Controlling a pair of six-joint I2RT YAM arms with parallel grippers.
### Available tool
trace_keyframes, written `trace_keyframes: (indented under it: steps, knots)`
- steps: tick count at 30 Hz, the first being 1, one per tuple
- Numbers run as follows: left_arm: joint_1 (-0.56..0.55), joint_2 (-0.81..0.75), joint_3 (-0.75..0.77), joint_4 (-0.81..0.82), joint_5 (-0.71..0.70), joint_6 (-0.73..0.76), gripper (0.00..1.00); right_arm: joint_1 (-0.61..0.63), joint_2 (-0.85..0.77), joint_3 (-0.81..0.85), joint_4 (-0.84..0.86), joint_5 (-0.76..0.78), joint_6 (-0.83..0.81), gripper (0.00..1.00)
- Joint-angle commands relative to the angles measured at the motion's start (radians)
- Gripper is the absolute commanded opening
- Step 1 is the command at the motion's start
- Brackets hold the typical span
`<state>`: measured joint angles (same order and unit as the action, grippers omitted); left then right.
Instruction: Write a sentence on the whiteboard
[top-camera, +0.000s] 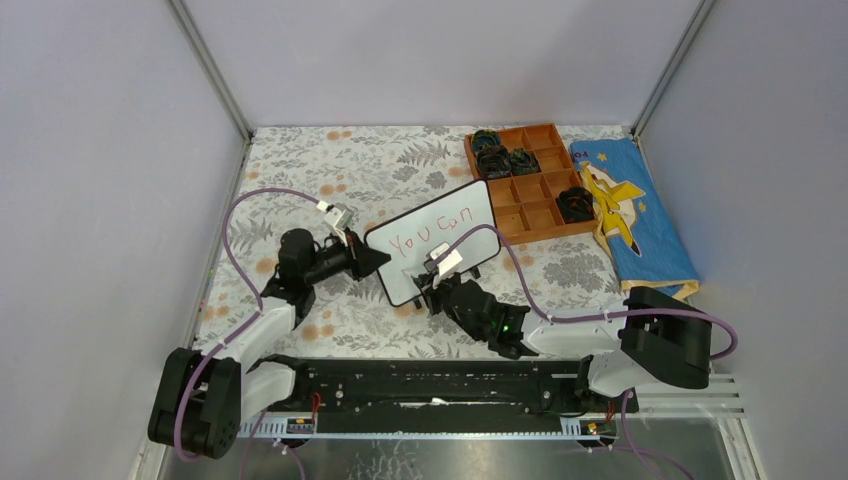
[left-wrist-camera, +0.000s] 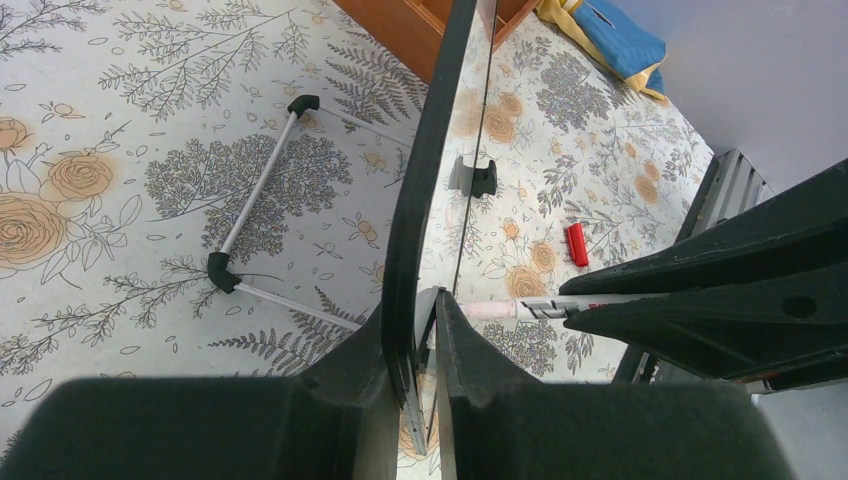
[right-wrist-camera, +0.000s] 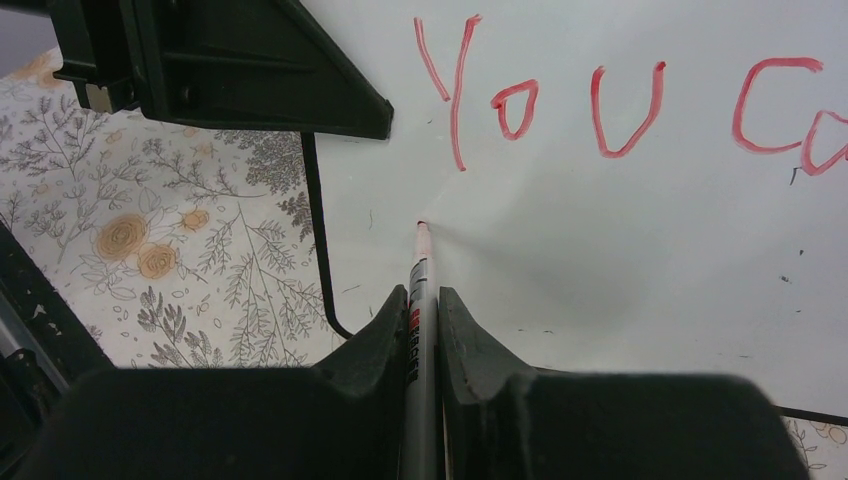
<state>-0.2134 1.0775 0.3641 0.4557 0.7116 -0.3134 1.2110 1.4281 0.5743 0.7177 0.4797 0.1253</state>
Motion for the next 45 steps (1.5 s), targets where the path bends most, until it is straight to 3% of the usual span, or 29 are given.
trace_keyframes:
  steps: [1,21,37,45]
  knots:
    - [-0.001,0.010,0.001,-0.084,-0.094,0.102,0.13,0.008,-0.006,0.010,0.027,0.035,0.020,0.00]
    - [-0.007,0.001,-0.001,-0.088,-0.100,0.103,0.13,0.038,-0.026,-0.061,-0.008,0.014,0.092,0.00]
    - [-0.012,0.000,-0.001,-0.088,-0.101,0.104,0.13,0.039,-0.004,0.040,-0.017,0.070,0.016,0.00]
    - [-0.014,0.003,0.001,-0.089,-0.101,0.105,0.13,0.039,0.015,0.052,0.003,0.011,0.011,0.00]
